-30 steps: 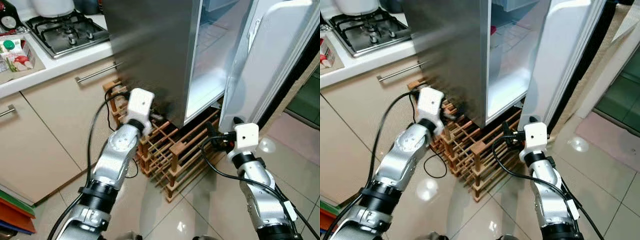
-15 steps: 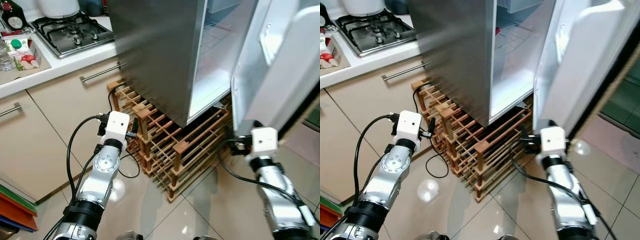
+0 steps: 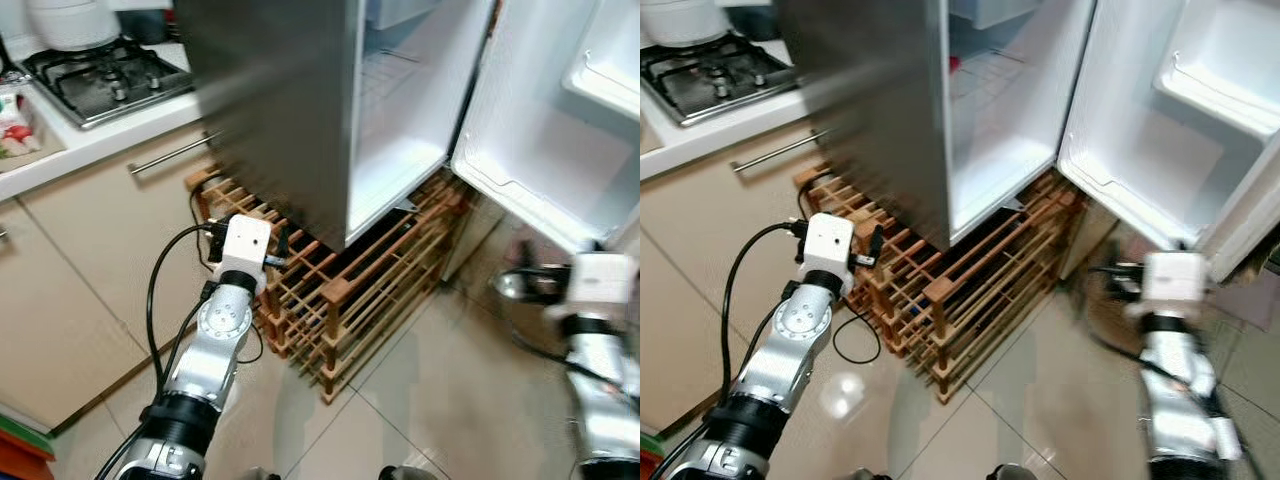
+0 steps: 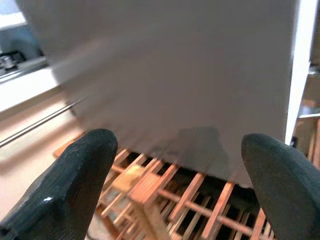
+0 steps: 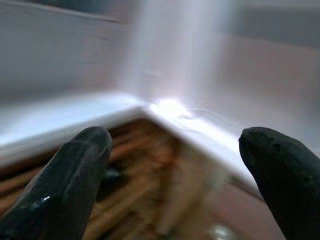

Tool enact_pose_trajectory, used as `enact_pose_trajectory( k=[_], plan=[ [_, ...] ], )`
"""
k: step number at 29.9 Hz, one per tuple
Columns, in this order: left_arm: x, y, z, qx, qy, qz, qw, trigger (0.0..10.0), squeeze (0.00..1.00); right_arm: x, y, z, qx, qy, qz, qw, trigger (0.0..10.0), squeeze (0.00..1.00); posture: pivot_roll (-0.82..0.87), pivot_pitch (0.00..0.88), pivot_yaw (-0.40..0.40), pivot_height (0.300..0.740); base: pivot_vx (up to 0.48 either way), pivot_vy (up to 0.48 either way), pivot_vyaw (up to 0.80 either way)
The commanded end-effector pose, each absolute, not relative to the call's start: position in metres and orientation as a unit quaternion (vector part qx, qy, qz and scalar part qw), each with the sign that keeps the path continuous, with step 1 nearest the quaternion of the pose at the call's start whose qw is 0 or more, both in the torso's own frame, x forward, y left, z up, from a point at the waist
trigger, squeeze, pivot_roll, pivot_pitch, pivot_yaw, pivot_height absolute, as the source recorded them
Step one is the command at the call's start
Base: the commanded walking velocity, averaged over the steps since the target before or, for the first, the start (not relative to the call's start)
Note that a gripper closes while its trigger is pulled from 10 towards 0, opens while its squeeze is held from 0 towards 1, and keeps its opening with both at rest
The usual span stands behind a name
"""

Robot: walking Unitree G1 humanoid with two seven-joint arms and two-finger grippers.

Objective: Restocking fridge

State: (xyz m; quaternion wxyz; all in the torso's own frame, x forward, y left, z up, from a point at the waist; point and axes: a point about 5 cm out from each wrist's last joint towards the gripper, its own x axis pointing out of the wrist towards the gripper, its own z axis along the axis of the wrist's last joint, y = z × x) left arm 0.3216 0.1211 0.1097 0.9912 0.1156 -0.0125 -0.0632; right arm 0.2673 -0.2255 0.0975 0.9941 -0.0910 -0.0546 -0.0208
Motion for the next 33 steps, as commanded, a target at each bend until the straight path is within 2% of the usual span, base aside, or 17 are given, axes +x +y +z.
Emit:
enact_pose_trajectory(
  k=[1, 6, 13, 18, 30, 33],
  plan=[
    [0.323, 0.122, 0.109, 0.114, -0.005, -0.068, 0.991, 10.0, 0.0, 0.268, -0.217, 0.097, -0.078, -0.051, -0.009, 0.996, 10.0, 0.0, -0.05, 0.024, 0.054, 0.74, 0.0, 0.0, 0.0],
    [0.326, 0.117, 0.111, 0.114, -0.004, -0.082, 0.99, 10.0, 0.0, 0.267, -0.2, 0.09, -0.06, -0.038, 0.009, 0.997, 10.0, 0.0, -0.04, 0.026, 0.054, 0.74, 0.0, 0.0, 0.0],
    [0.329, 0.12, 0.121, 0.106, -0.03, -0.068, 0.992, 10.0, 0.0, 0.275, -0.185, 0.087, -0.032, -0.029, -0.001, 0.999, 10.0, 0.0, -0.04, 0.026, 0.055, 0.74, 0.0, 0.0, 0.68],
    [0.324, 0.115, 0.122, 0.085, -0.032, -0.085, 0.992, 10.0, 0.0, 0.279, -0.17, 0.087, -0.024, -0.025, 0.019, 0.999, 10.0, 0.0, -0.03, 0.031, 0.051, 0.74, 0.0, 0.48, 0.58],
    [0.32, 0.112, 0.122, 0.071, -0.031, -0.081, 0.994, 10.0, 0.0, 0.279, -0.17, 0.084, -0.028, -0.016, 0.028, 0.999, 10.0, 0.0, -0.02, 0.03, 0.046, 0.74, 0.0, 0.479, 0.56],
    [0.321, 0.111, 0.122, 0.066, -0.031, -0.08, 0.994, 10.0, 0.0, 0.28, -0.17, 0.084, -0.029, -0.015, 0.03, 0.999, 10.0, 0.0, -0.03, 0.025, 0.044, 0.74, 0.0, 0.0, 0.56]
  ],
)
